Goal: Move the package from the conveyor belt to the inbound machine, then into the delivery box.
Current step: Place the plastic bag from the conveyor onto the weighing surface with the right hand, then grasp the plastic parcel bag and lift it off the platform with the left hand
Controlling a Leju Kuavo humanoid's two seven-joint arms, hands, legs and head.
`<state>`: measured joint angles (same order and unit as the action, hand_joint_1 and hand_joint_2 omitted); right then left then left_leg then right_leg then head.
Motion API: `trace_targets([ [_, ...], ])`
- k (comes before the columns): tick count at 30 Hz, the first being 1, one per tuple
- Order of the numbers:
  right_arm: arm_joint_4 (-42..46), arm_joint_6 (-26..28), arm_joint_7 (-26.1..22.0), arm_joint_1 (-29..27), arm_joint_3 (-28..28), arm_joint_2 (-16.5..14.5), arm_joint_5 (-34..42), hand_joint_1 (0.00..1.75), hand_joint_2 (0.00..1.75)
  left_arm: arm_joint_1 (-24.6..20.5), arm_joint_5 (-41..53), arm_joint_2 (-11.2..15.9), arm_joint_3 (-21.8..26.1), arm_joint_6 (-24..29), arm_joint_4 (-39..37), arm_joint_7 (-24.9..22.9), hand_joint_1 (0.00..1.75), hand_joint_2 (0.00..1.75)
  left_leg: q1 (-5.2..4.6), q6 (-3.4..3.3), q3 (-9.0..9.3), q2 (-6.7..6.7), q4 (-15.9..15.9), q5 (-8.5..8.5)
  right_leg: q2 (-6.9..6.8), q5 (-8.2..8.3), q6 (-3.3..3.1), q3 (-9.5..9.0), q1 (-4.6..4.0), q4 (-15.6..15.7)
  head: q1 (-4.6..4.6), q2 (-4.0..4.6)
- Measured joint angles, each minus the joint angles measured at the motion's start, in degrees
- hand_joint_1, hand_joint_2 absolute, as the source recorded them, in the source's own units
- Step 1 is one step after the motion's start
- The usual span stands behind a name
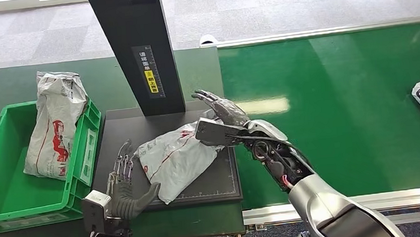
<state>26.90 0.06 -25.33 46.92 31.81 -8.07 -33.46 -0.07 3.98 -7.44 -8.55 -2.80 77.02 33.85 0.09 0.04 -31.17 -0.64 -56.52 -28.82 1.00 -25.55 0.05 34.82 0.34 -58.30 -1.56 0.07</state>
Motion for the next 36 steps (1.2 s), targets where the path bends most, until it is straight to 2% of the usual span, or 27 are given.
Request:
trace_targets([
  [4, 2.2, -5.5, -7.1, -2.7, -4.5, -1.2, 10.4, 0.00, 1.75, 0.1, 2.1, -0.4, 0.0, 0.2, 0.0, 0.0, 0.00, 1.75, 0.00, 0.00, 0.00, 0.00, 0.0, 0.00, 0.00, -0.01, 0.00, 0.01, 0.00, 0.0, 0.00, 0.00],
  [8, 6.9, -10.9, -12.3, -8.2, -9.3, -2.1, 21.6, 0.00, 1.75, 0.0, 4.1, -0.6, -0.2, 0.8, -0.2, 0.0, 0.00, 1.75, 0.00, 0.00, 0.00, -0.01, 0.0, -0.01, -0.02, -0.02, -0.01, 0.01, -0.01, 0.0, 0.00, 0.00],
  [12, 18.0, -9.9, -14.5, -17.2, -14.3, -2.7, 28.6, 0.00, 1.75, -0.5, 5.8, -1.1, -1.1, 0.9, -1.0, -1.3, 0.00, 1.75, 0.00, 0.00, -0.04, -0.09, 0.0, -0.01, -0.12, -0.03, 0.00, 0.01, 0.00, 0.0, 0.00, 0.00],
  [17, 31.0, -8.9, -13.5, -24.8, -19.4, -3.5, 30.5, 0.00, 1.75, -2.7, 11.5, -1.3, -2.7, 0.7, -3.8, -4.9, 0.00, 1.75, -0.01, -0.01, -0.03, -0.07, 0.0, -0.02, -0.12, -0.03, 0.00, 0.00, 0.01, 0.0, 0.00, 0.00],
  [24, 39.1, -9.0, -13.6, -29.4, -23.2, -4.2, 29.5, 0.00, 1.75, -5.5, 28.5, -1.0, -7.5, 3.7, -9.3, -12.1, 0.00, 1.75, -0.01, -0.01, 0.00, -0.07, 0.0, -0.02, -0.11, -0.02, -0.01, -0.01, 0.01, 0.0, -0.01, 0.00],
  [36, 42.0, -9.0, -13.6, -30.8, -24.8, -4.6, 29.3, 0.00, 1.75, -7.4, 30.4, -0.8, -9.6, 4.4, -12.8, -12.8, 0.00, 1.75, -0.02, -0.01, 0.01, -0.05, 0.0, -0.01, -0.12, -0.02, -0.01, -0.06, 0.01, 0.0, -0.01, 0.00],
])
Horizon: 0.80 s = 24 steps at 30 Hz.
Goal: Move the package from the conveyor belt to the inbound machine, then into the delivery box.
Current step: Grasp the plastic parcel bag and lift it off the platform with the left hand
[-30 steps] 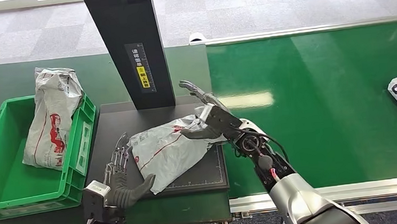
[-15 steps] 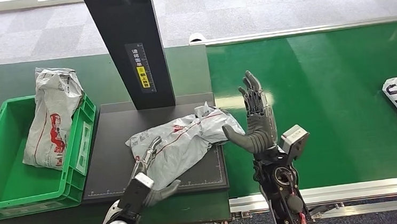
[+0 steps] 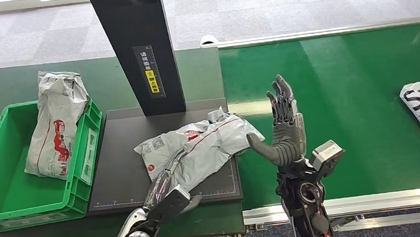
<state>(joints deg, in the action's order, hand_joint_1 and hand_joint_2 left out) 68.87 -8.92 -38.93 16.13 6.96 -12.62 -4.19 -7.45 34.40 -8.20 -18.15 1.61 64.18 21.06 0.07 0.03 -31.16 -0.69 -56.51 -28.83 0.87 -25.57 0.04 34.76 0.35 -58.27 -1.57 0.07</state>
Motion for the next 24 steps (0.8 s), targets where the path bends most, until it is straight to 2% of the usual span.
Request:
trace_targets([
  [4, 0.1, 0.0, 0.0, -0.1, -0.3, 0.0, 0.0, 0.00, 1.75, -0.3, 0.3, 0.0, -0.2, 0.0, -0.4, -0.2, 0.00, 1.75, 0.00, 0.00, 0.01, 0.00, 0.0, 0.00, 0.00, 0.00, 0.00, -0.01, 0.00, 0.0, -0.01, 0.00],
  [8, 0.4, -0.3, 0.6, -0.2, -0.7, -0.2, -0.1, 0.00, 1.75, -1.2, 5.1, 0.0, -0.4, -0.3, -1.7, -3.7, 0.00, 1.75, 0.00, 0.00, 0.07, -0.01, 0.0, 0.00, 0.00, 0.00, 0.00, -0.07, 0.00, 0.0, -0.01, 0.00],
  [9, 0.6, -0.5, 0.9, -0.3, -0.8, -0.2, -0.2, 0.00, 1.75, -1.6, 6.4, -0.1, -0.4, -0.3, -2.3, -4.5, 0.10, 1.75, 0.00, 0.00, 0.12, -0.01, 0.0, 0.00, -0.01, -0.01, 0.00, -0.12, 0.00, 0.0, -0.01, 0.00],
  [10, 0.7, -0.7, 1.2, -0.4, -1.1, -0.3, -0.2, 0.00, 1.75, -2.1, 7.6, -0.1, -0.4, -0.3, -2.9, -5.0, 0.45, 1.75, 0.00, 0.00, 0.18, -0.01, 0.0, 0.00, -0.01, -0.01, 0.00, -0.19, 0.00, 0.0, 0.00, 0.00],
  [12, 0.8, -0.9, 1.9, -0.7, -1.7, -0.4, -0.3, 0.00, 1.75, -2.7, 9.4, -0.3, -0.4, -0.2, -3.9, -5.7, 1.27, 1.75, 0.00, -0.01, 0.29, -0.02, 0.0, -0.02, -0.01, -0.03, 0.01, -0.33, 0.00, 0.0, 0.01, 0.00],
  [13, 0.8, -1.0, 2.1, -1.0, -2.0, -0.4, -0.4, 0.00, 1.75, -2.9, 10.3, -0.3, -0.4, 0.0, -4.2, -6.0, 1.60, 1.75, 0.00, -0.01, 0.33, -0.02, 0.0, -0.03, -0.02, -0.04, 0.01, -0.40, 0.00, 0.0, 0.01, 0.00],
  [14, 0.8, -1.1, 2.3, -1.4, -2.3, -0.4, -0.5, 0.00, 1.75, -3.0, 11.1, -0.4, -0.4, 0.4, -4.4, -6.3, 1.70, 1.75, 0.00, -0.02, 0.38, -0.02, 0.0, -0.05, -0.02, -0.06, 0.02, -0.48, 0.00, 0.0, 0.01, 0.00],
  [16, 0.8, -1.3, 2.5, -2.2, -3.0, -0.5, -0.7, 0.00, 1.75, -3.2, 12.4, -0.6, 0.0, 1.0, -4.6, -6.7, 1.75, 1.75, 0.00, -0.03, 0.48, -0.03, 0.0, -0.08, -0.03, -0.08, 0.03, -0.64, 0.00, 0.0, 0.02, 0.00],
  [24, -0.5, -4.3, 3.1, -5.2, -6.1, -0.4, 3.1, 0.00, 1.75, -2.8, 11.1, -1.2, 2.3, 2.5, -3.5, -4.2, 1.75, 1.75, 0.00, -0.03, 0.60, -0.04, 0.0, -0.07, -0.04, -0.10, 0.03, -0.75, 0.00, 0.0, 0.00, 0.00],
])
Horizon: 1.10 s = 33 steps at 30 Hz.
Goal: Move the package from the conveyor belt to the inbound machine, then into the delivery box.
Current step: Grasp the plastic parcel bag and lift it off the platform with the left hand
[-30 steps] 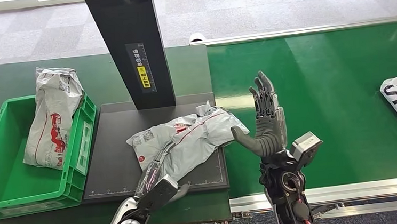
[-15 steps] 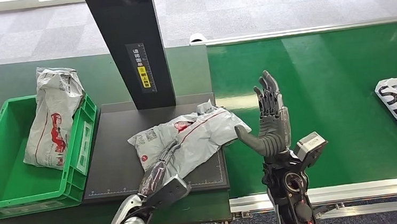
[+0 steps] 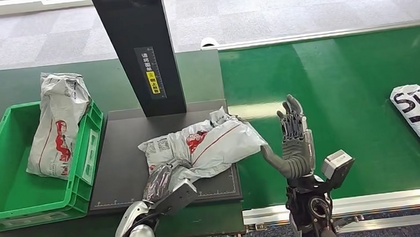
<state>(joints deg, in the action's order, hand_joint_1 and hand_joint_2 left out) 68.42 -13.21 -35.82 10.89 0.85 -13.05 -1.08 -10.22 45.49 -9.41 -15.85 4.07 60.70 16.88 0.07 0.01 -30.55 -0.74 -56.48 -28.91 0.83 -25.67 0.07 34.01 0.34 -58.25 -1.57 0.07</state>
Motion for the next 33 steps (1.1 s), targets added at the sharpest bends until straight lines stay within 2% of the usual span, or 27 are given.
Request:
trace_targets([
  [7, -2.1, -5.6, 6.0, -0.8, -0.7, 0.0, 5.5, 0.00, 1.75, 0.1, -1.6, -0.3, 0.9, -1.0, 0.1, 1.5, 1.75, 1.75, 0.00, 0.00, 0.00, 0.01, 0.0, -0.01, 0.00, -0.01, 0.01, 0.05, 0.00, 0.0, 0.00, 0.01],
  [9, -3.8, -7.8, 8.5, -0.8, -1.2, -0.1, 10.1, 0.00, 0.87, 0.1, -2.0, -0.3, 0.9, -1.0, 0.0, 1.7, 1.75, 1.75, 0.00, 0.00, -0.03, 0.00, 0.0, -0.01, 0.00, -0.01, 0.01, 0.05, 0.00, 0.0, 0.01, 0.00],
  [11, -5.9, -10.1, 11.5, -0.8, -2.3, -0.5, 17.0, 0.00, 0.87, 0.1, -2.2, -0.3, 0.9, -1.0, -0.2, 1.7, 1.75, 1.75, 0.00, 0.00, -0.05, -0.01, 0.0, -0.01, 0.00, -0.02, 0.02, 0.05, 0.00, 0.0, 0.00, 0.00],
  [13, -7.9, -11.2, 13.5, -0.7, -3.1, -0.7, 22.2, 0.00, 1.75, 0.1, -3.0, -0.3, 1.0, -0.9, -0.3, 2.3, 1.75, 1.75, 0.00, 0.00, -0.06, 0.00, 0.0, -0.02, 0.00, -0.02, 0.02, 0.05, 0.00, 0.0, 0.01, 0.00],
  [15, -9.3, -11.9, 14.7, -0.7, -3.4, -0.8, 24.5, 0.00, 1.75, 0.2, -5.6, -0.4, 1.1, -1.3, -0.4, 4.0, 1.75, 1.75, 0.00, 0.00, -0.07, 0.00, 0.0, -0.01, 0.00, -0.02, 0.02, 0.07, 0.00, 0.0, 0.01, 0.00],
  [18, -10.5, -15.7, 17.0, -0.7, -3.2, -0.9, 27.7, 0.00, 1.75, 0.9, -13.3, -0.7, 1.6, -3.2, -0.1, 8.8, 1.75, 1.75, 0.00, 0.00, -0.08, 0.01, 0.0, -0.01, 0.00, -0.01, 0.01, 0.16, 0.00, 0.0, 0.00, 0.00],
  [21, -11.2, -15.7, 17.2, -0.7, -2.1, -0.9, 27.0, 0.00, 1.75, 1.8, -19.4, -1.2, 2.4, -3.9, 1.4, 11.7, 1.75, 1.75, 0.00, 0.01, -0.12, 0.03, 0.0, 0.00, 0.02, -0.01, 0.01, 0.24, 0.00, 0.0, 0.00, 0.00],
  [33, -12.6, -14.2, 16.6, -0.7, -0.5, -0.7, 25.8, 0.00, 1.75, 3.2, -21.3, -1.4, 3.7, -4.0, 4.4, 12.1, 1.75, 1.75, 0.00, 0.01, -0.22, 0.04, 0.0, -0.01, 0.02, -0.01, 0.01, 0.32, 0.00, 0.0, 0.00, 0.00],
])
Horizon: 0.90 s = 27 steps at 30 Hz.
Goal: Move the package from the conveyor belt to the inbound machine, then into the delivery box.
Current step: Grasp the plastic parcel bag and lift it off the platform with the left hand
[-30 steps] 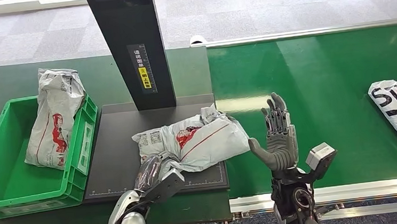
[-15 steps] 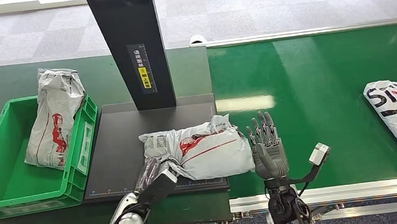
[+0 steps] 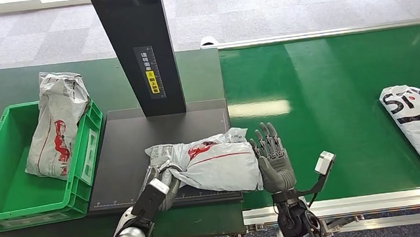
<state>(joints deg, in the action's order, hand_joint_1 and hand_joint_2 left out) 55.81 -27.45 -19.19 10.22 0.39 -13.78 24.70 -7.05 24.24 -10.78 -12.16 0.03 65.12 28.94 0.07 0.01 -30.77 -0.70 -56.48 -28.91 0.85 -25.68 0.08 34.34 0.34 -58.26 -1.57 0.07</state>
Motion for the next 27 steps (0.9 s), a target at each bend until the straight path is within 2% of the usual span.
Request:
trace_targets([
  [11, -0.2, 1.4, -0.1, 0.0, 0.5, 0.2, -1.4, 0.00, 1.75, 0.2, -0.9, -0.3, 0.6, 0.6, 0.3, 0.5, 1.75, 1.75, 0.00, 0.00, -0.01, 0.00, 0.0, 0.00, 0.00, 0.00, 0.00, 0.02, 0.00, 0.0, 0.01, 0.00],
  [19, 0.2, 14.9, -0.6, -0.2, 2.1, 0.8, -15.9, 0.00, 1.75, 1.7, -7.0, -0.7, 2.0, 9.4, 7.6, 5.5, 1.75, 1.75, 0.00, 0.00, -0.05, 0.01, 0.0, 0.00, 0.00, 0.00, 0.00, 0.08, 0.00, 0.0, 0.01, 0.00],
  [22, 1.2, 23.5, -0.8, -0.6, 2.7, 1.0, -24.9, 0.00, 1.75, 2.6, -6.3, -0.8, 2.5, 14.1, 11.8, 8.0, 1.75, 1.75, 0.00, 0.00, -0.10, 0.00, 0.0, 0.00, 0.00, 0.00, 0.00, 0.12, 0.00, 0.0, 0.01, 0.00],
  [25, 4.7, 32.2, -4.4, -1.9, 3.2, 1.0, -31.8, 0.00, 1.75, 3.5, -6.1, -0.7, 2.7, 15.9, 16.0, 9.8, 1.75, 1.75, 0.00, 0.00, -0.18, -0.02, 0.0, 0.00, 0.00, 0.00, 0.00, 0.19, 0.00, 0.0, 0.01, 0.00],
  [27, 7.2, 33.7, -6.4, -2.4, 3.2, 0.9, -32.6, 0.00, 1.75, 3.7, -6.2, -0.6, 2.8, 16.0, 18.0, 10.2, 1.75, 1.75, 0.00, 0.00, -0.18, 0.00, 0.0, 0.00, 0.02, 0.00, 0.00, 0.20, 0.00, 0.0, 0.01, 0.01],
])
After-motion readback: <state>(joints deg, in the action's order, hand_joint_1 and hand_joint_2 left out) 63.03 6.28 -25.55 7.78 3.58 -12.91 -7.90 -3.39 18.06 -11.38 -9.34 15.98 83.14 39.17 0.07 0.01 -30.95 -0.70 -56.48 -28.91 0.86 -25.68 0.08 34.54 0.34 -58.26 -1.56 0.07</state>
